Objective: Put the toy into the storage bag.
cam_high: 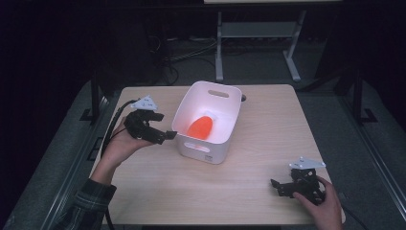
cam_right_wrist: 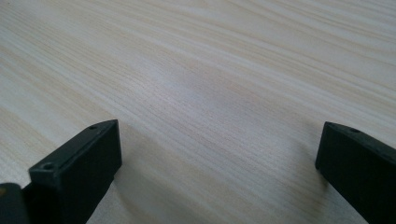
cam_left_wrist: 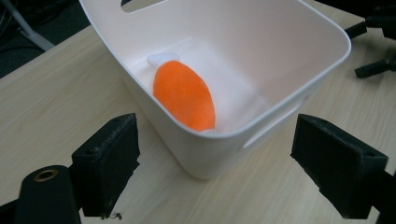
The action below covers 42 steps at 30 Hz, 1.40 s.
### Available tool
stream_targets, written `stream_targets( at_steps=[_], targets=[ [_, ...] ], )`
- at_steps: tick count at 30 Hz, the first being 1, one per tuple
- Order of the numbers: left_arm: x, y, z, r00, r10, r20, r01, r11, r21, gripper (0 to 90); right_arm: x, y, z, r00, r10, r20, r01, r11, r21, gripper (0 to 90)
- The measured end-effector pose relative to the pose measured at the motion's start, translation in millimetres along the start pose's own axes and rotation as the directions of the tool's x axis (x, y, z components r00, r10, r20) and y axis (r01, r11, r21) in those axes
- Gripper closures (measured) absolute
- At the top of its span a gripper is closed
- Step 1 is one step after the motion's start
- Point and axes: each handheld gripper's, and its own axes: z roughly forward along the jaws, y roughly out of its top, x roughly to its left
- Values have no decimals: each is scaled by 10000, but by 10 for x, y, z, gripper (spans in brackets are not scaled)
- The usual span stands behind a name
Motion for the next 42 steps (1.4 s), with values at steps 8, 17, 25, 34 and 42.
stream_targets(
  at_steps=[8,17,25,34,42],
  targets=[
    [-78,-231,-64,10000,-64,34,64,10000,-51,143,0,0,0,10000,-2,0,2,10000,2,0],
    [-199,-598,-36,9998,19,-201,-18,10000,50,143,0,0,1,10000,-2,10,2,10000,2,0],
    [-289,-841,5,9987,340,-391,-341,9994,-38,143,0,0,1,10000,-3,12,3,10000,4,0],
    [-404,-1037,67,9981,407,-461,-409,9992,-38,143,0,0,1,10000,-2,12,2,10000,4,0],
    [-498,-1271,196,9988,271,-397,-267,9996,105,143,0,0,1,10000,-2,11,2,10000,2,0]
  ],
)
